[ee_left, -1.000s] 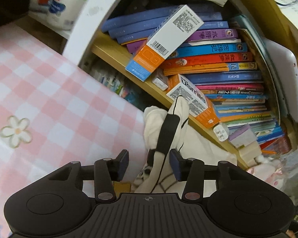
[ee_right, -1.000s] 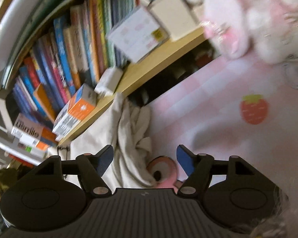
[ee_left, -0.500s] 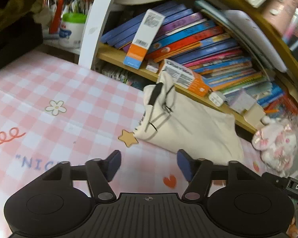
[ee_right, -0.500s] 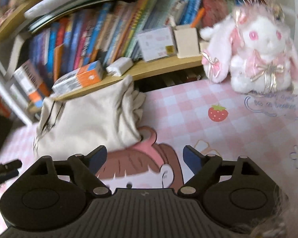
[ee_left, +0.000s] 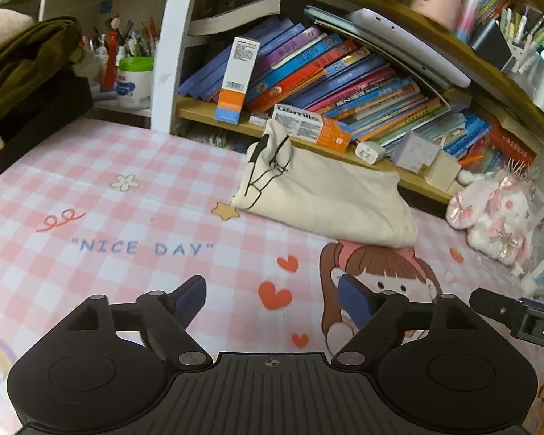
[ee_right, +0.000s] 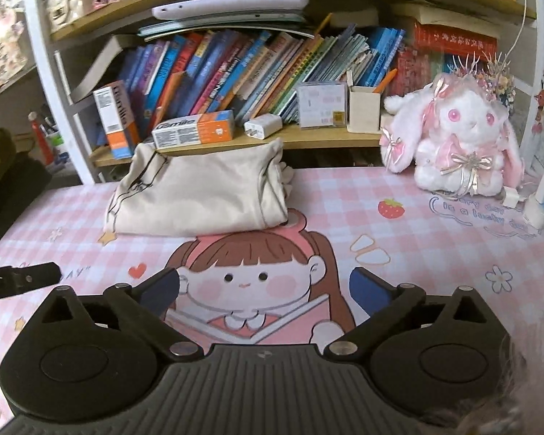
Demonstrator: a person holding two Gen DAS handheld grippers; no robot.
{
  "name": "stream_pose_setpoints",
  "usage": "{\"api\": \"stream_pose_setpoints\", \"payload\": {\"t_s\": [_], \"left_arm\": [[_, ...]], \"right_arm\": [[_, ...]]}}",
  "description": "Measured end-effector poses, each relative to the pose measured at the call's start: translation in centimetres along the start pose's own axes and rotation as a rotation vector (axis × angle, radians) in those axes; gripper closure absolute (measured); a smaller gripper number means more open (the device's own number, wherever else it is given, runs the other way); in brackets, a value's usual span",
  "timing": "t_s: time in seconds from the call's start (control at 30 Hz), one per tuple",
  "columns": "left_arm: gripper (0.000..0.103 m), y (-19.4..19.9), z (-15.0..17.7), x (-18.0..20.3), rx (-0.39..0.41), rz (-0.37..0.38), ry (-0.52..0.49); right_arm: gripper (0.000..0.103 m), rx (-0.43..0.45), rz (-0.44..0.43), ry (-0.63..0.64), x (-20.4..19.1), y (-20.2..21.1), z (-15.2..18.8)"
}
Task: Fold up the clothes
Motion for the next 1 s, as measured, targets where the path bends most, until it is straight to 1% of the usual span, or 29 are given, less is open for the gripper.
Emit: {"api": "stream_pose_setpoints", "payload": {"t_s": [0.03,0.1,0.17,0.23,0.37,0.5,0.7,1.0], "left_arm": [[0.016,0.3,0.4,0.2,0.006,-0.018,-0.002],[0.009,1.1,1.2,0.7,0.024,-0.053,-0.010],[0.007,1.8,1.9,1.2,0.046,-0.089,-0.021],[0.007,2.3,2.5,1.6,0.050,-0.108,-0.046],[0.006,2.7,2.6,2.1,0.056,-0.130,-0.059],[0.005,2.9,2.7,2.6,0.069,-0.130,-0.064],[0.005,2.9,2.9,4.0,0.077,-0.123,-0.128],[0.004,2.9,3.0,4.6,0.079,-0.116,-0.166]], "right_arm": [[0.000,0.004,0.006,0.004,0.0,0.4,0.3],[0.000,0.000,0.024,0.001,-0.1,1.0,0.9],[0.000,-0.001,0.037,-0.005,0.0,1.5,1.4],[0.000,0.002,0.044,-0.011,0.0,1.9,1.9],[0.000,0.023,0.072,0.012,0.2,2.5,2.6],[0.000,0.032,0.073,0.028,0.2,2.7,3.1],[0.000,0.042,0.070,0.037,0.3,3.1,3.2],[0.000,0.060,0.077,0.045,0.4,3.4,3.1]]}}
Point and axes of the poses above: each gripper's, at about its wrist camera, not at the fingertips, and y roughly against the way its jaws point, x to its right, z to its underside, the point moved 4 cm from there along -y, roughly the way its jaws point, and after that the axes turned 2 degrees about -y, right-handed, at the moved point
